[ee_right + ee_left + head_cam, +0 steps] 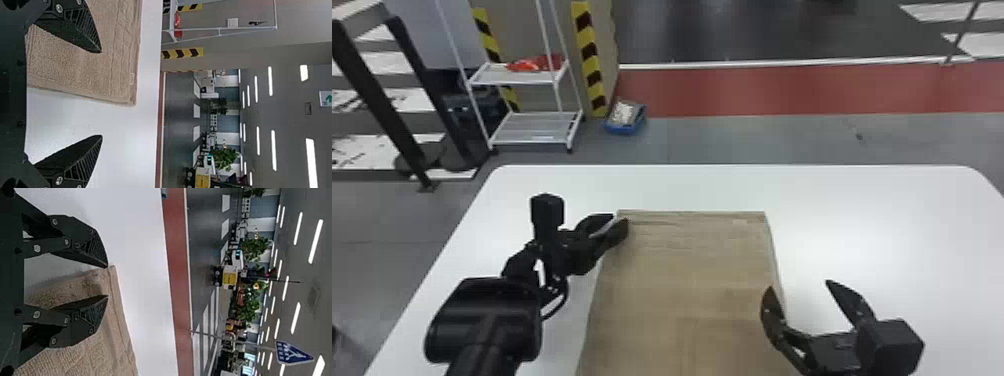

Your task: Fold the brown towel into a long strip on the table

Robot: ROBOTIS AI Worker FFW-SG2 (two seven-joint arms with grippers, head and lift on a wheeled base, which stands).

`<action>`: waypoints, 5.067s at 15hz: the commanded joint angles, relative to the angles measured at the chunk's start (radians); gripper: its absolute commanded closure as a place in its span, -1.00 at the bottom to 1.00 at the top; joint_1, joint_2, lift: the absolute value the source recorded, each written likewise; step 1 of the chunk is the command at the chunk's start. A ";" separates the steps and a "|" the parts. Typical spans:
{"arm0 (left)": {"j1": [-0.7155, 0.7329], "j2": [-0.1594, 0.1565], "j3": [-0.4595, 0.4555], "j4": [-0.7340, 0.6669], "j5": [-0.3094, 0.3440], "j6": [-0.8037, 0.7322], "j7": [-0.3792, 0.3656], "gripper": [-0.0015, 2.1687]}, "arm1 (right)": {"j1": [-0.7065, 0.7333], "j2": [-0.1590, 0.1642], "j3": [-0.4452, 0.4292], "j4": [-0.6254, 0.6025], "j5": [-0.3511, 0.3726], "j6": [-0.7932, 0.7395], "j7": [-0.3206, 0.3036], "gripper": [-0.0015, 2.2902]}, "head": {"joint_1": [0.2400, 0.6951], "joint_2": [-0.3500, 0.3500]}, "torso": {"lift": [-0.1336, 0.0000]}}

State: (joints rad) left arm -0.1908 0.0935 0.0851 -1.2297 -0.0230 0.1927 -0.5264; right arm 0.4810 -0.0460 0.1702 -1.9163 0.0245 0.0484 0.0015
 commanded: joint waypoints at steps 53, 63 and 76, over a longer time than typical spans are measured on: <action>0.811 -0.081 0.117 -0.829 0.259 -0.322 0.264 -0.99 | 0.094 -0.290 -0.005 -0.348 0.141 0.356 0.350 -0.90 | 1.00 -0.05 | -0.81; 0.663 -0.080 0.400 -0.729 0.422 -0.074 0.160 -0.99 | -0.162 -0.167 0.462 -0.423 0.512 1.141 0.522 -0.90 | 1.00 1.00 | -0.81; 0.631 -0.081 0.397 -0.668 0.419 -0.074 0.129 -0.99 | -0.331 -0.101 0.558 -0.267 0.588 1.279 0.519 -0.86 | 1.00 1.00 | -0.81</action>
State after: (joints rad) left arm 0.4416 0.0107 0.4802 -1.9004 0.3958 0.1190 -0.3958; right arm 0.1556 -0.1590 0.7260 -2.1969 0.6010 1.3298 0.5214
